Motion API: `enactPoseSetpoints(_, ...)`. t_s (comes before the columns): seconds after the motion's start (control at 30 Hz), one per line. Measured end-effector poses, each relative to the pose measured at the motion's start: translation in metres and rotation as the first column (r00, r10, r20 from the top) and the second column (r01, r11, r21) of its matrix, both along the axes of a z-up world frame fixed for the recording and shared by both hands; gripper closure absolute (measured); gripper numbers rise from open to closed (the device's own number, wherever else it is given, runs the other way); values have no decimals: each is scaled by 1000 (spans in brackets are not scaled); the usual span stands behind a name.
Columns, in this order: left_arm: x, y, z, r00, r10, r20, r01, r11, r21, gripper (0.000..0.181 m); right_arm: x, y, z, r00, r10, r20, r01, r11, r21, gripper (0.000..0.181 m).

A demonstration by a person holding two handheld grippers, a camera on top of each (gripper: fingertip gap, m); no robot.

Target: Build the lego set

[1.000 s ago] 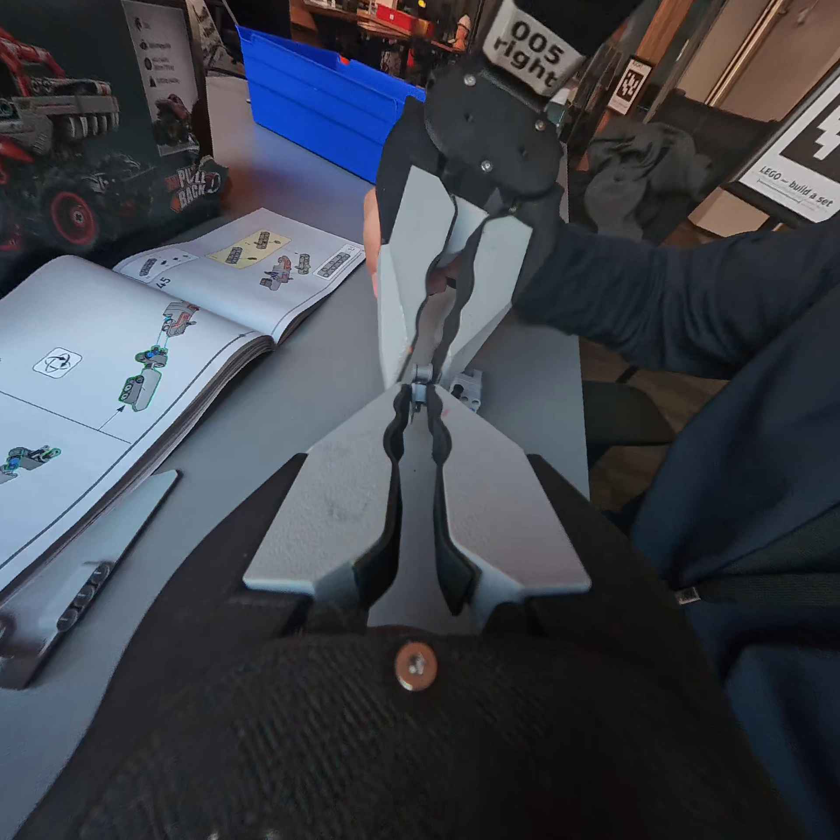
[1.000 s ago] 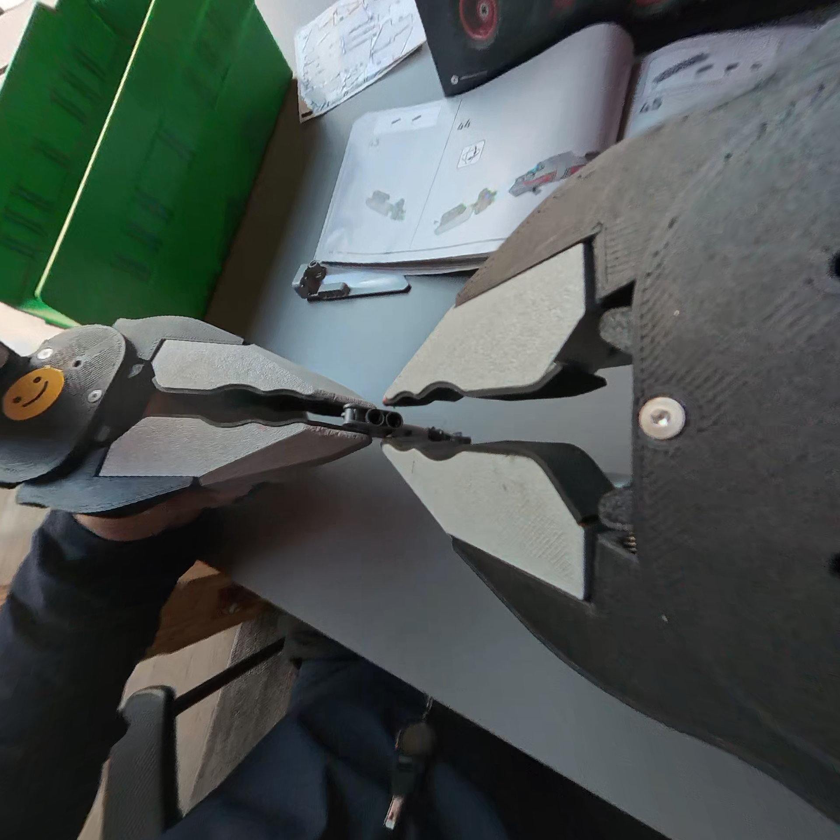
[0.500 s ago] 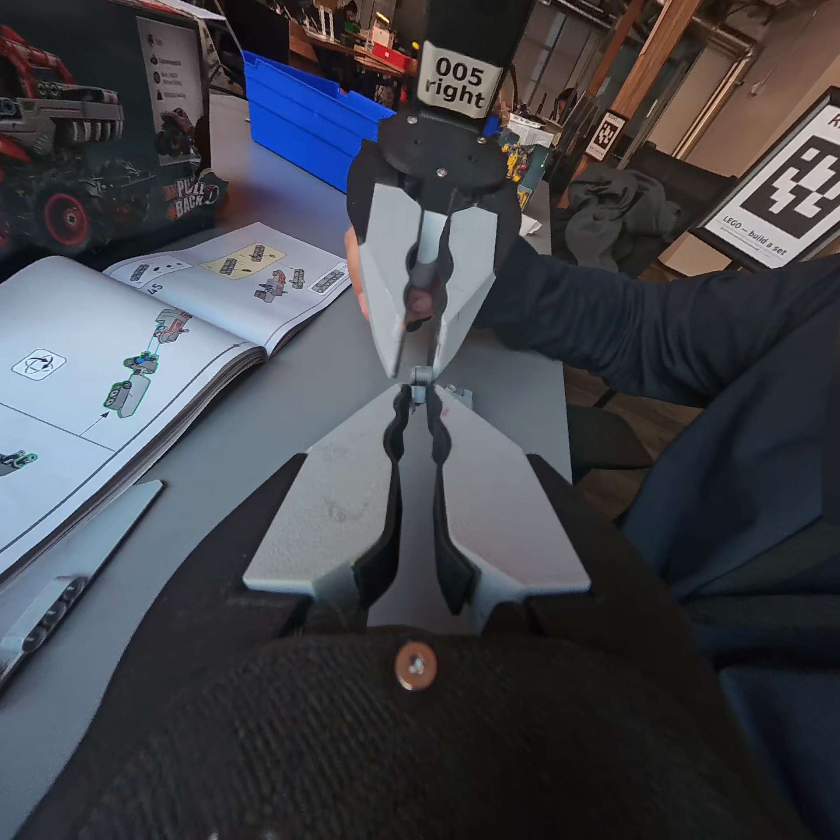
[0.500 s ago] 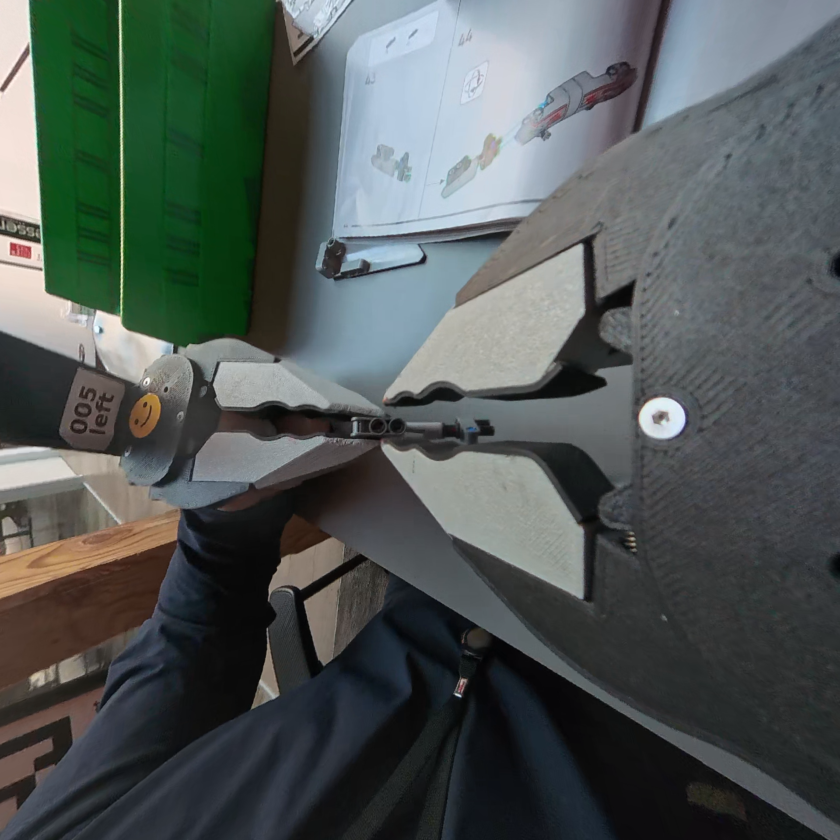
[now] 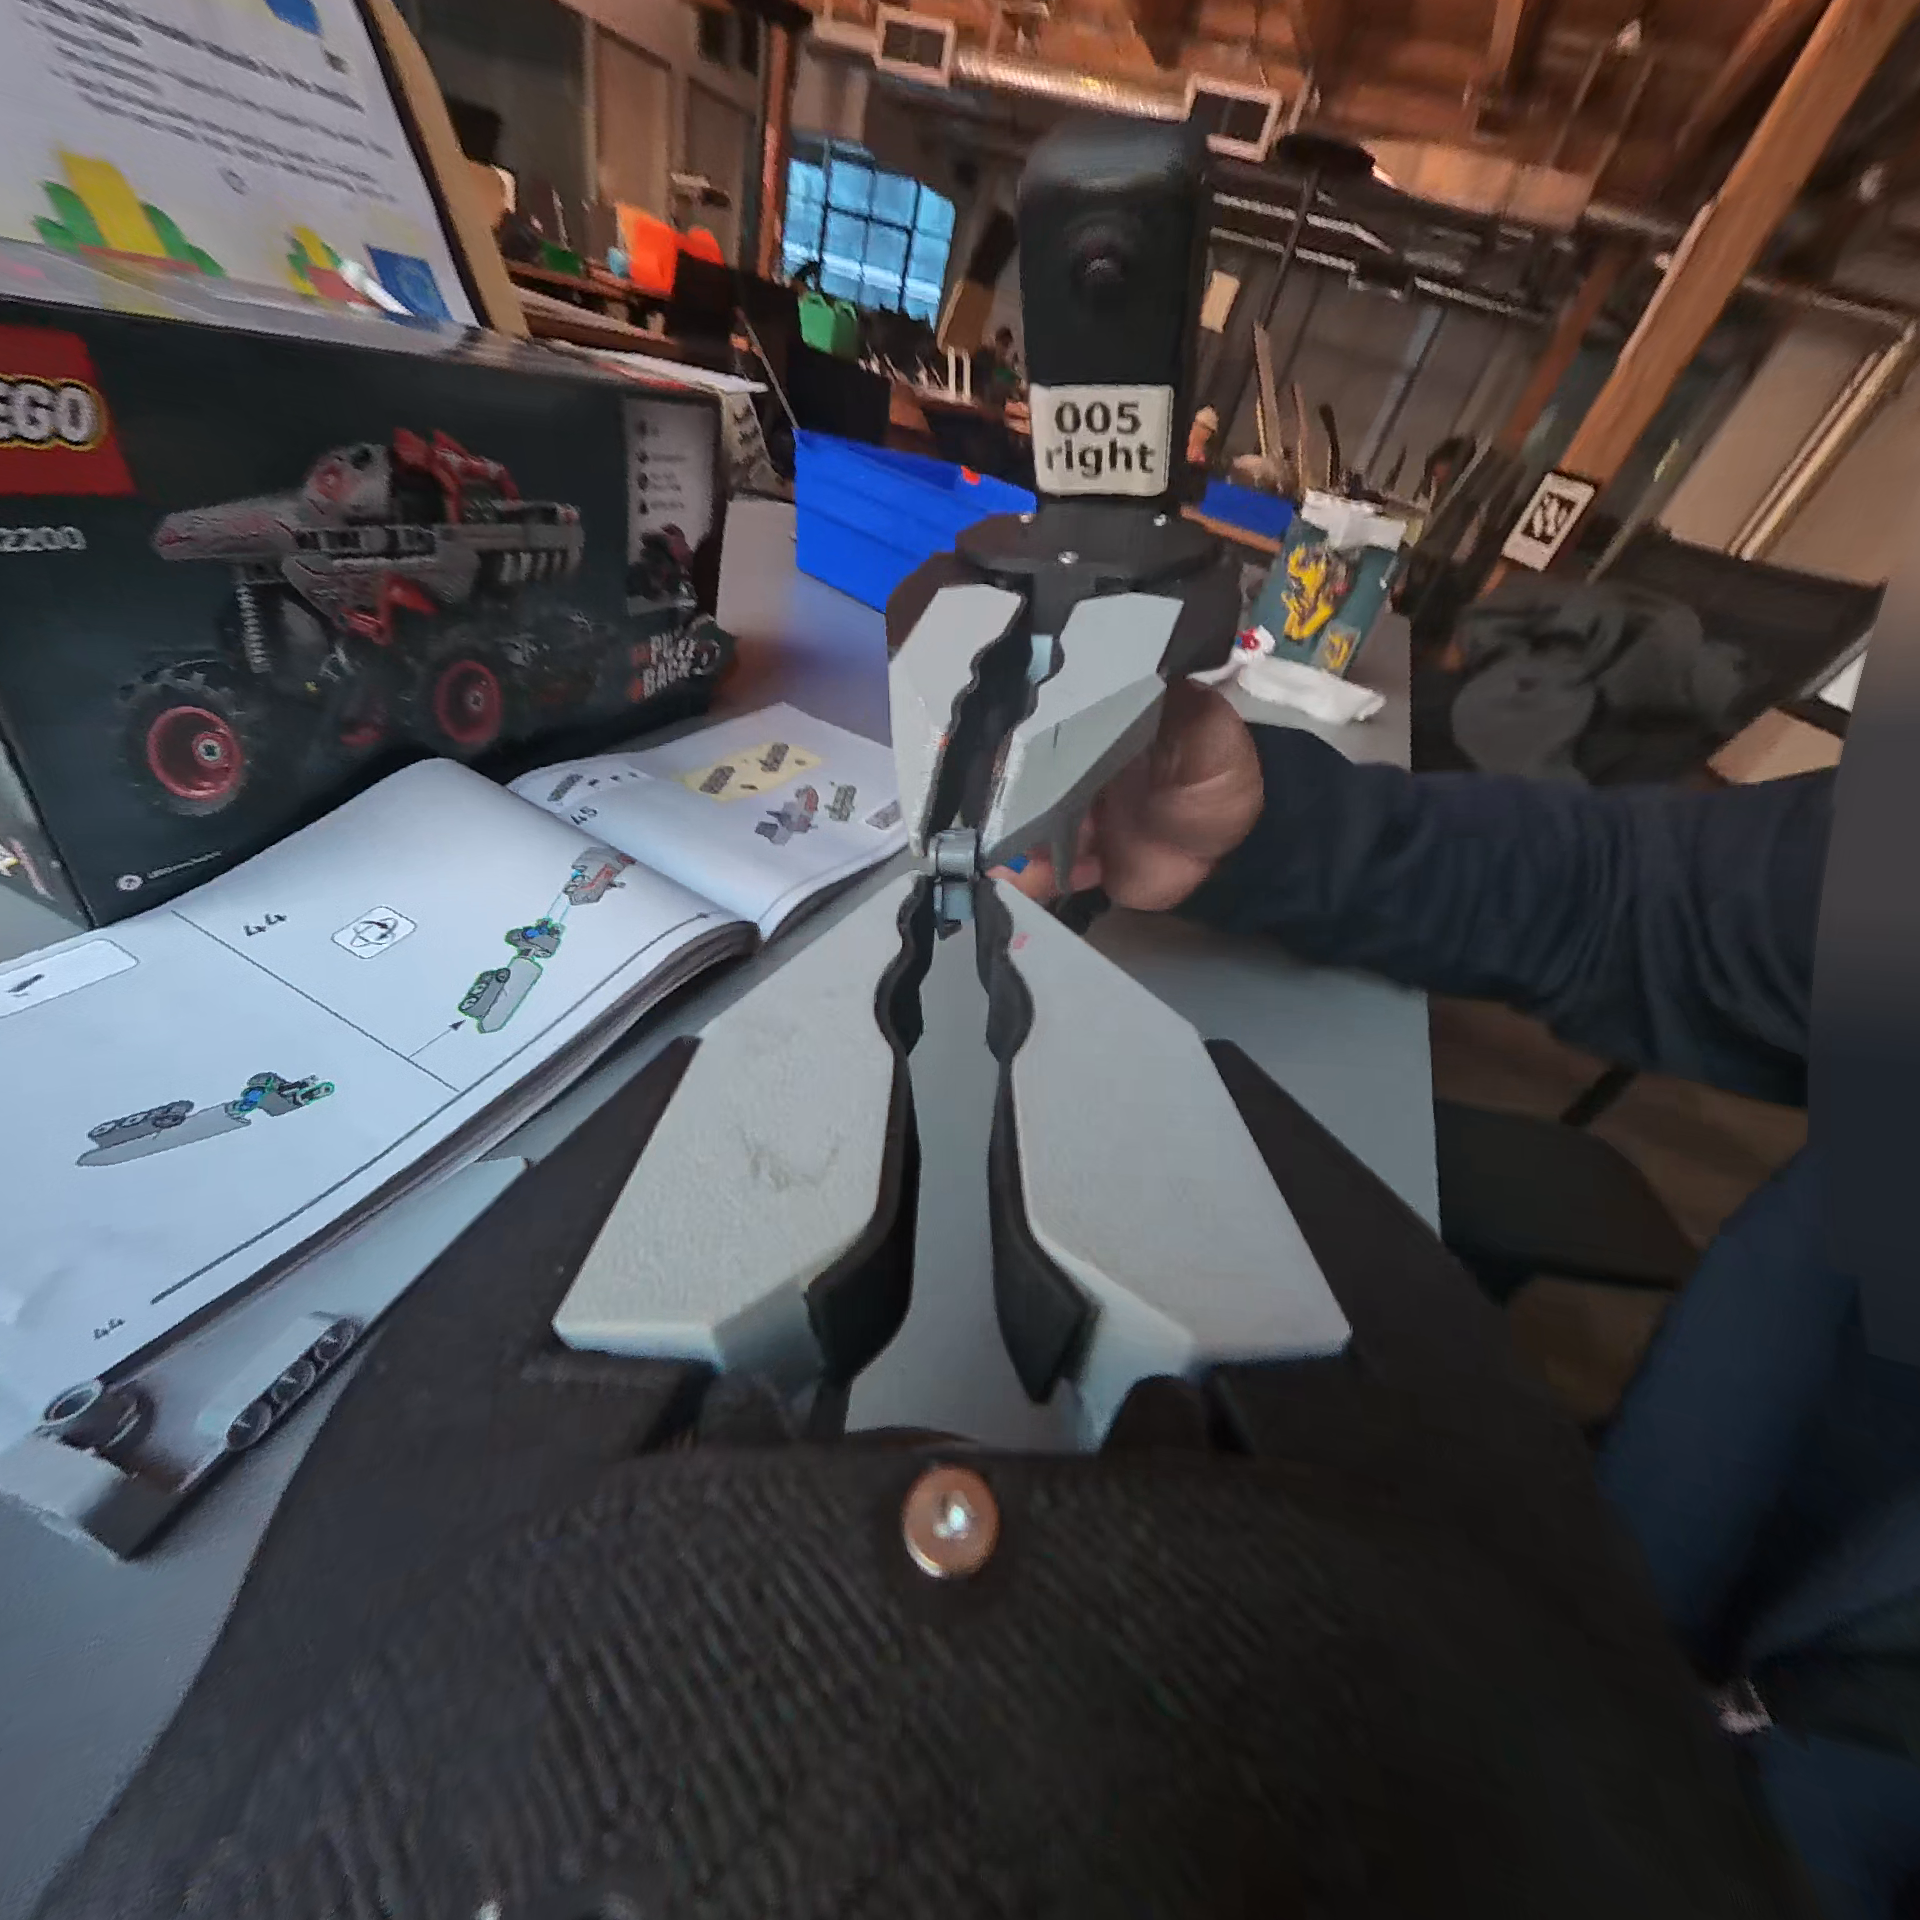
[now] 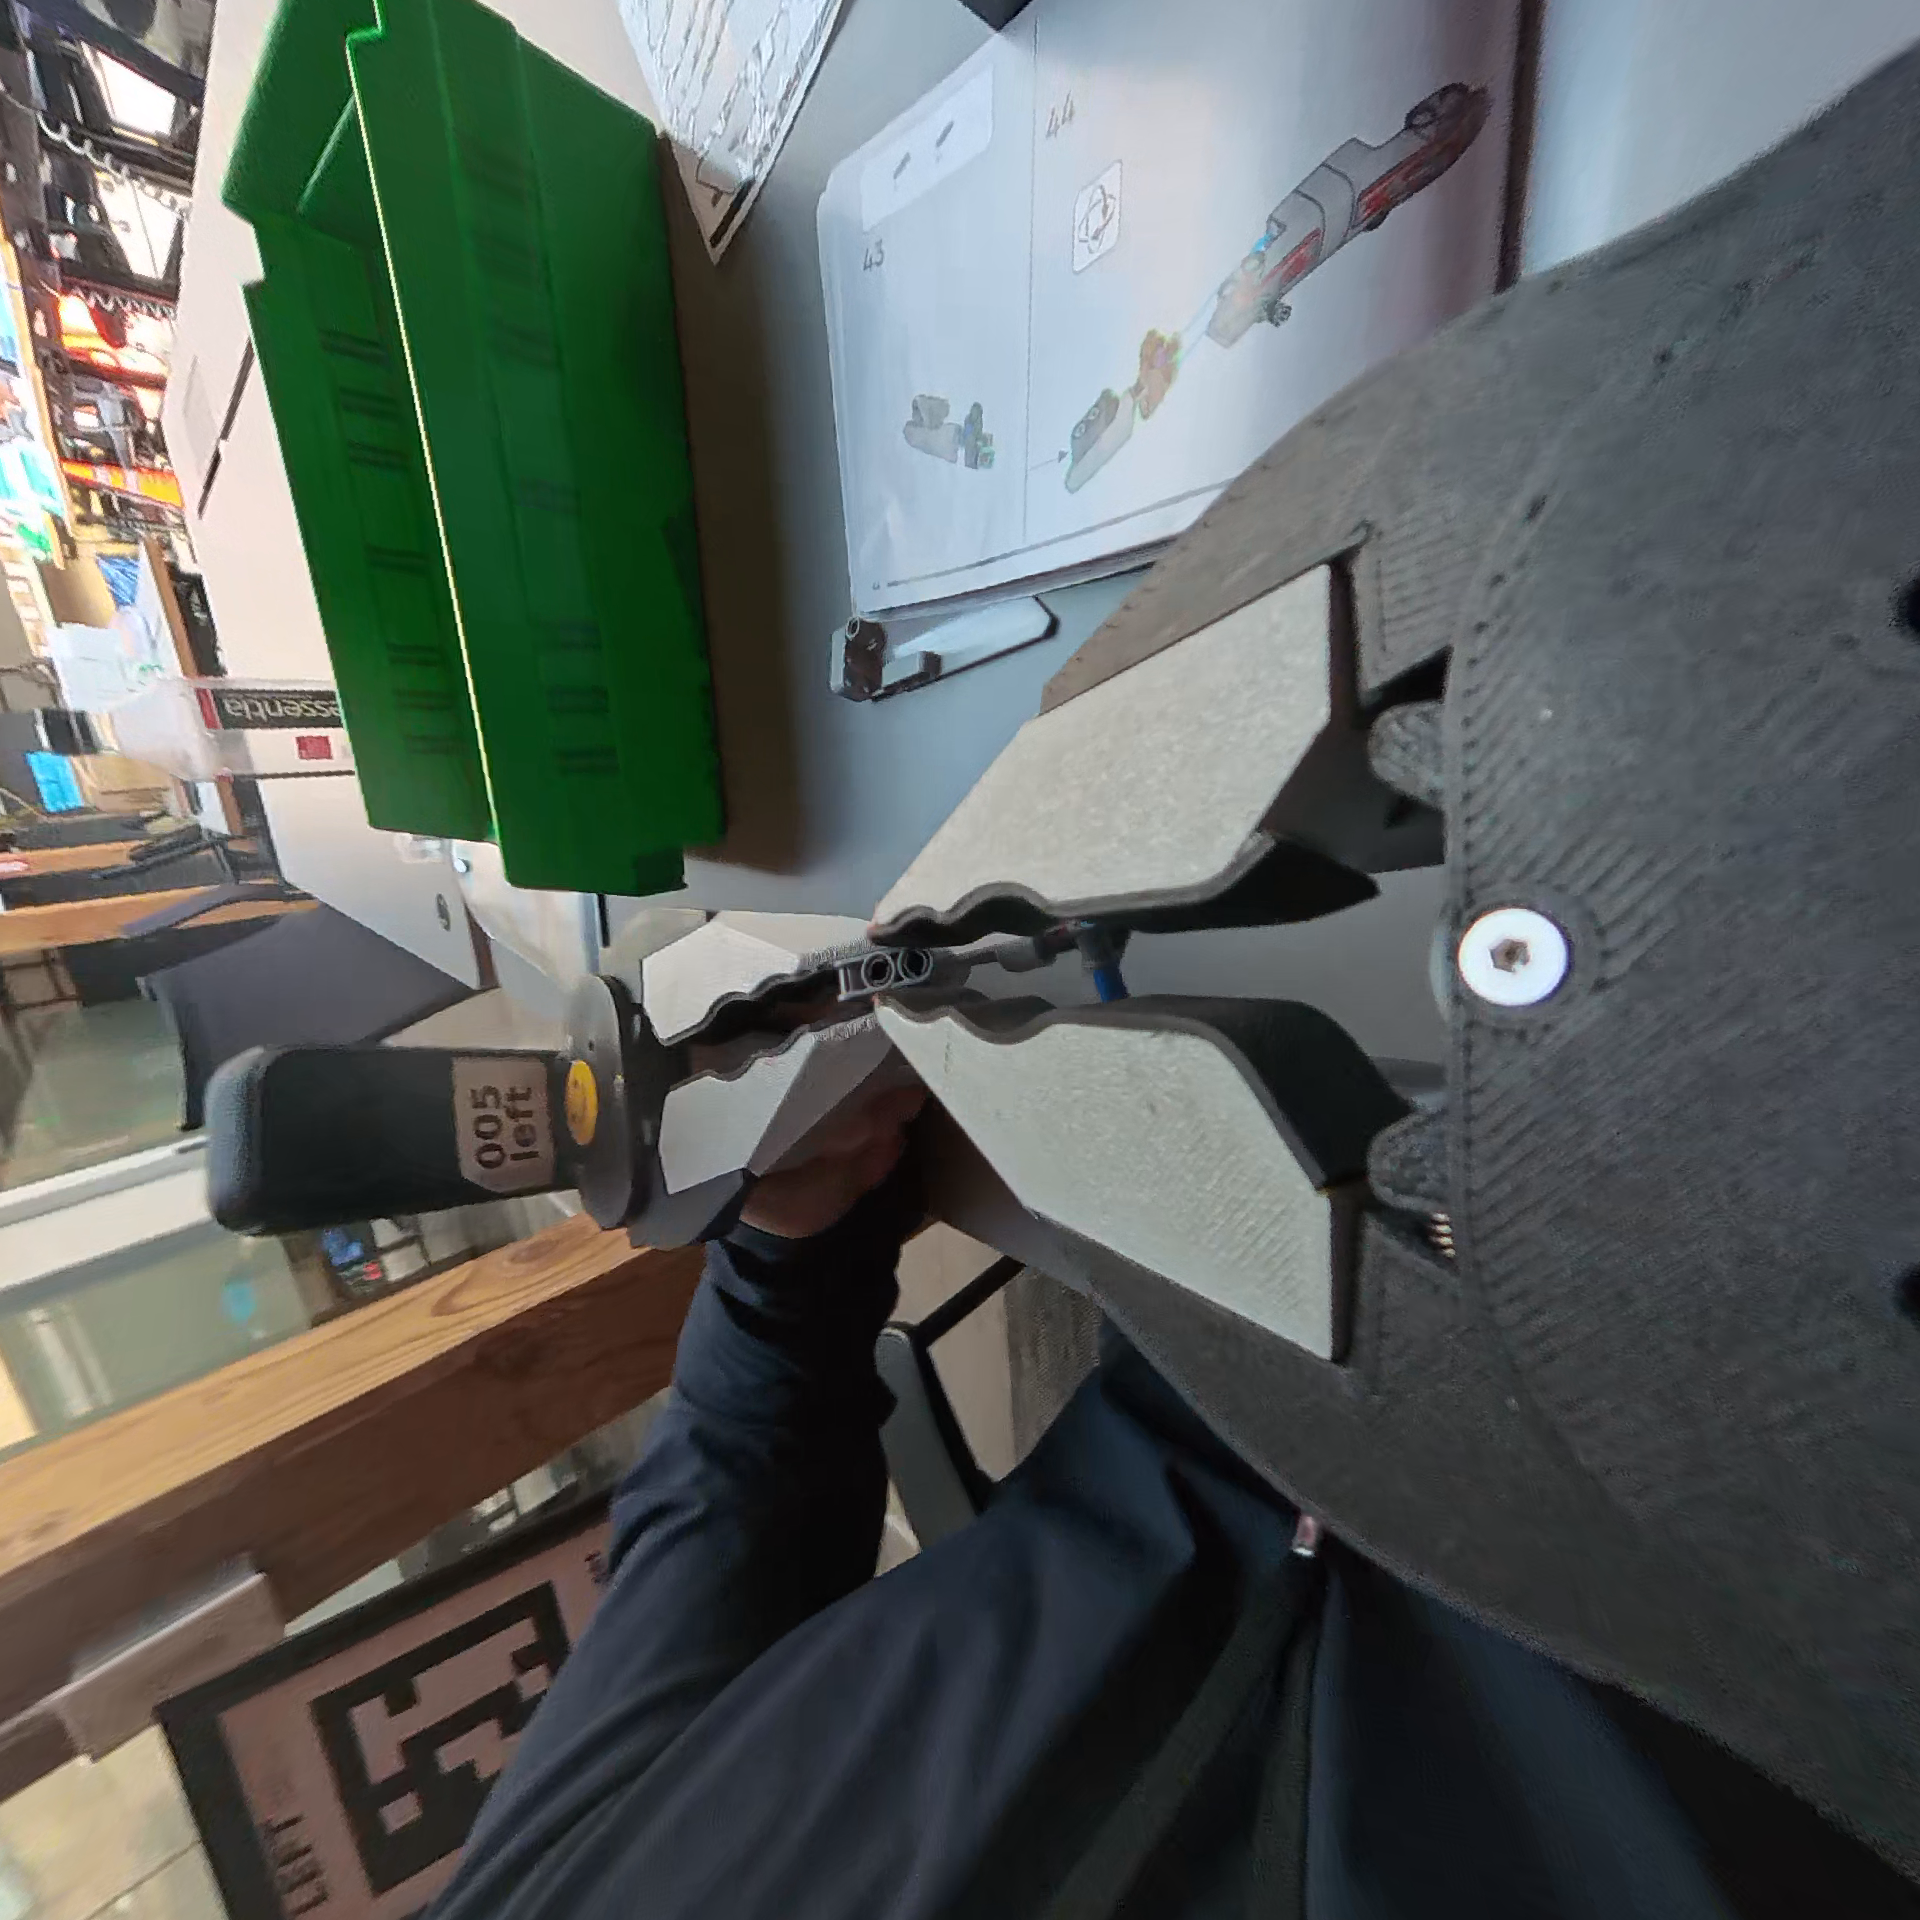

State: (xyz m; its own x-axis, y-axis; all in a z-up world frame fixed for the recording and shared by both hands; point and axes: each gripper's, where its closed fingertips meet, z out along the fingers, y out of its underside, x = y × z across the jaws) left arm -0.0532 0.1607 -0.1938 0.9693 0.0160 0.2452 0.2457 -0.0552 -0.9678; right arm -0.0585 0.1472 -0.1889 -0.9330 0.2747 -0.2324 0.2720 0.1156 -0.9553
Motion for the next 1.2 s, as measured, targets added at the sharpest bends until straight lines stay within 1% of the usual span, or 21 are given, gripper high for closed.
enactPoseSetpoints(0.13, -8, 1, 5, 998, 48, 41, -50, 998, 45, 176, -9, 2, 5, 993, -19, 114, 35, 990, -136, 176)
enactPoseSetpoints(0.23, -10, 1, 8, 993, 29, 114, -39, 995, 87, 176, -12, 3, 7, 987, -14, 161, 46, 980, -194, 177)
enactPoseSetpoints(0.33, -10, 1, 9, 987, 14, 157, -32, 993, 112, 176, -13, 5, 9, 980, -2, 197, 50, 969, -242, 178)
enactPoseSetpoints(0.5, -12, 2, 9, 987, 23, 162, -41, 993, 110, 176, -15, 5, 10, 977, 1, 213, 58, 961, -270, 178)
enactPoseSetpoints(0.6, -13, 3, 7, 993, 61, 100, -69, 994, 79, 176, -17, 6, 9, 976, -8, 217, 68, 960, -270, 178)
enactPoseSetpoints(0.63, -13, 3, 7, 993, 55, 106, -64, 995, 82, 176, -17, 6, 9, 977, -12, 215, 71, 961, -268, 178)
enactPoseSetpoints(0.73, -14, 2, 10, 978, 10, 207, -38, 990, 134, 176, -18, 6, 12, 978, -21, 206, 79, 958, -275, 178)
enactPoseSetpoints(0.83, -14, 2, 11, 967, -30, 255, -12, 987, 159, 176, -18, 6, 13, 971, 24, 239, 56, 946, -321, 178)
enactPoseSetpoints(0.9, -13, 2, 10, 958, -50, 282, 4, 987, 163, 176, -17, 5, 11, 969, 40, 245, 35, 954, -298, 178)
enactPoseSetpoints(1.03, -9, 5, 9, 962, -62, 266, 22, 989, 148, 176, -10, 10, 8, 988, 47, 150, -21, 986, -168, 176)
enactPoseSetpoints(1.1, -11, 3, 10, 957, -65, 284, 19, 987, 162, 176, -9, 14, 5, 990, 44, 132, -28, 993, -118, 174)
enactPoseSetpoints(1.2, -10, 4, 9, 951, -81, 300, 33, 986, 162, 177, -8, 14, 4, 987, 63, 150, -45, 991, -122, 169)
